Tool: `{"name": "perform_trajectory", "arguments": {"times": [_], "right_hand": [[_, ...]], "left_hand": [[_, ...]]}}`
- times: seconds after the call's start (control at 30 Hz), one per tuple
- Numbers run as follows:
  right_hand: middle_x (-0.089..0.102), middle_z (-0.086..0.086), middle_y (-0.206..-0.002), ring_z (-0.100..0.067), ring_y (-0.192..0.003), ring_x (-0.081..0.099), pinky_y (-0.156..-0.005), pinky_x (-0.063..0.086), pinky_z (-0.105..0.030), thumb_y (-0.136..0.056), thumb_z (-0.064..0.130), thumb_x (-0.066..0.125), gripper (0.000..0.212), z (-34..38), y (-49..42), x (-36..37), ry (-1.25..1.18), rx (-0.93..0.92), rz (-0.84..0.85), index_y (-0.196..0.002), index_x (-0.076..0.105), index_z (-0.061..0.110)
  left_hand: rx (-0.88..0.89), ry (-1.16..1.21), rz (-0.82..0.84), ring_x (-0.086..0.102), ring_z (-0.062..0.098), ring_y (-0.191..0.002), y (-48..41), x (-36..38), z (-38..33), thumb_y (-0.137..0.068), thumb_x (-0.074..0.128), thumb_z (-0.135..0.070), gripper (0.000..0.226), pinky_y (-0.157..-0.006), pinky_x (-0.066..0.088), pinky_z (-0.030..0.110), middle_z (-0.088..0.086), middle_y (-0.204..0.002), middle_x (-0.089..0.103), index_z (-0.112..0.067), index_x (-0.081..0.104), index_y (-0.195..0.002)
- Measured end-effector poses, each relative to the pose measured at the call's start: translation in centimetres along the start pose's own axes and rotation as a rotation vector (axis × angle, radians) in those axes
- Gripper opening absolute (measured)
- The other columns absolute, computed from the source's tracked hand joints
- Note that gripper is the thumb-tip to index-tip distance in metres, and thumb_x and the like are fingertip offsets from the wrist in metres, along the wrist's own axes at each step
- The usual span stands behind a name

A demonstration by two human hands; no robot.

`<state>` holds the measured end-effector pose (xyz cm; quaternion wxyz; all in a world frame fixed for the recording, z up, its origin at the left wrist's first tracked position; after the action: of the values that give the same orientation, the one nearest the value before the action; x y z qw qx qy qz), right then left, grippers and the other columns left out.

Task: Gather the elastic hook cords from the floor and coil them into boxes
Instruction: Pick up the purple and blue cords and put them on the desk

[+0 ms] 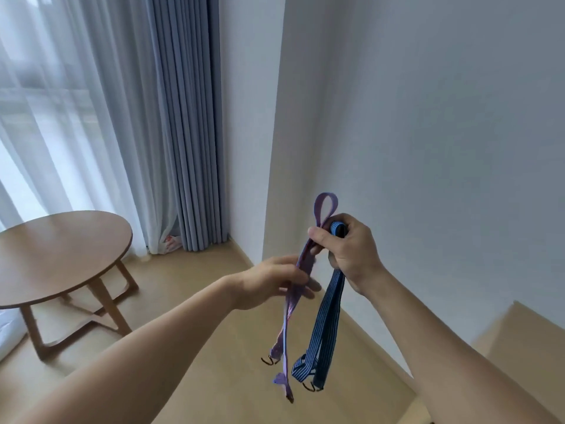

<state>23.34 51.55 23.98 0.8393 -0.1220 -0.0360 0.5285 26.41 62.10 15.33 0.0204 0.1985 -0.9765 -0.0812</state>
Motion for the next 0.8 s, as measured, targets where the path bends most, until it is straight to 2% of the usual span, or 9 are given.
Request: {"name": "perform_trajectory", "arguments": {"times": [0.13, 0.2, 0.3, 0.4, 0.47, 0.53, 0.63, 0.7, 0.8], "right_hand": [[0.069, -0.020, -0.065, -0.035, -0.059, 0.042, -0.036, 0.025, -0.024, -0.085, 0.015, 0.075, 0.020, 1.2, -0.6, -4.3, -0.043, -0.003, -0.126, -0.076, 0.057, 0.011], [0.069, -0.016, -0.062, -0.035, -0.060, 0.045, -0.036, 0.025, -0.022, -0.085, 0.015, 0.074, 0.019, 0.8, -0.2, -7.1, -0.025, 0.006, -0.225, -0.079, 0.056, 0.010], [0.066, -0.004, -0.055, -0.035, -0.062, 0.064, -0.036, 0.030, -0.019, -0.086, 0.016, 0.073, 0.021, -1.0, 1.6, -11.7, 0.009, 0.049, -0.408, -0.079, 0.054, 0.011], [0.065, -0.006, -0.065, -0.017, -0.061, 0.072, -0.046, 0.036, -0.022, -0.083, 0.024, 0.073, 0.022, -3.3, 3.4, -15.5, 0.179, 0.154, -0.514, -0.079, 0.056, 0.011], [0.064, -0.009, -0.069, -0.009, -0.053, 0.067, -0.051, 0.037, -0.026, -0.082, 0.030, 0.073, 0.027, -4.5, 4.4, -17.2, 0.348, 0.239, -0.508, -0.079, 0.057, 0.008], [0.056, -0.008, -0.063, -0.017, -0.049, 0.059, -0.051, 0.035, -0.027, -0.081, 0.036, 0.071, 0.036, -5.0, 5.3, -18.5, 0.511, 0.281, -0.485, -0.071, 0.051, 0.007], [0.049, -0.002, -0.069, -0.022, -0.054, 0.046, -0.050, 0.030, -0.027, -0.079, 0.039, 0.072, 0.040, -3.8, 6.2, -20.3, 0.677, 0.213, -0.500, -0.065, 0.046, 0.012], [0.057, -0.001, -0.086, -0.017, -0.070, 0.056, -0.056, 0.039, -0.027, -0.079, 0.035, 0.074, 0.030, -2.6, 6.5, -20.9, 0.644, 0.126, -0.484, -0.072, 0.055, 0.012], [0.059, 0.011, -0.099, -0.013, -0.090, 0.059, -0.080, 0.047, -0.028, -0.078, 0.026, 0.080, 0.024, -2.6, 6.6, -20.1, 0.494, 0.086, -0.274, -0.089, 0.059, 0.022]], "left_hand": [[-0.119, -0.356, 0.011, 0.062, 0.013, -0.085, -0.8, 1.3, 5.0, -0.085, 0.068, -0.014, 0.016, -0.074, 0.045, 0.018, -0.002, -0.088, 0.069, -0.016, 0.064, -0.101], [-0.078, -0.302, -0.060, 0.058, 0.015, -0.076, -1.5, 1.0, 5.4, -0.088, 0.063, -0.008, 0.006, -0.067, 0.044, 0.020, 0.001, -0.079, 0.064, -0.012, 0.061, -0.093], [0.008, -0.244, -0.242, 0.053, 0.020, -0.069, -2.5, -0.5, 4.2, -0.090, 0.058, -0.009, 0.001, -0.066, 0.043, 0.029, 0.003, -0.072, 0.057, -0.009, 0.058, -0.089], [0.095, -0.107, -0.317, 0.047, 0.016, -0.058, -3.7, 0.4, 1.5, -0.080, 0.056, -0.020, 0.012, -0.065, 0.042, 0.035, -0.002, -0.063, 0.049, -0.011, 0.051, -0.084], [0.161, 0.036, -0.318, 0.040, 0.013, -0.054, -4.8, 1.5, -0.8, -0.070, 0.056, -0.030, 0.024, -0.063, 0.038, 0.034, -0.006, -0.058, 0.044, -0.011, 0.047, -0.082], [0.193, 0.097, -0.287, 0.032, 0.014, -0.055, -6.1, 2.9, -2.8, -0.071, 0.055, -0.049, 0.034, -0.061, 0.030, 0.033, -0.006, -0.059, 0.037, -0.016, 0.045, -0.076], [0.205, -0.065, -0.389, 0.029, 0.017, -0.057, -7.8, 4.0, -5.6, -0.076, 0.046, -0.070, 0.051, -0.062, 0.028, 0.035, -0.006, -0.060, 0.035, -0.021, 0.049, -0.066], [0.225, -0.203, -0.473, 0.036, 0.015, -0.053, -8.8, 5.3, -7.2, -0.073, 0.054, -0.061, 0.052, -0.058, 0.032, 0.030, -0.008, -0.056, 0.045, -0.010, 0.059, -0.082], [0.239, -0.254, -0.413, 0.044, 0.020, -0.054, -10.8, 9.6, -8.5, -0.077, 0.060, -0.033, 0.033, -0.056, 0.037, 0.028, 0.009, -0.063, 0.061, -0.002, 0.059, -0.089]]}}
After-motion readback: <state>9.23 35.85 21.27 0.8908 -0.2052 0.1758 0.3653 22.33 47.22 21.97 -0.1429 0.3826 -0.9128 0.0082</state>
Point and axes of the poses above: each hand's wrist, its own y-axis away from the middle knuckle, its own x-axis out of the palm, z = x × y, the point moved 10 cm from there along -y, towards the middle knuckle
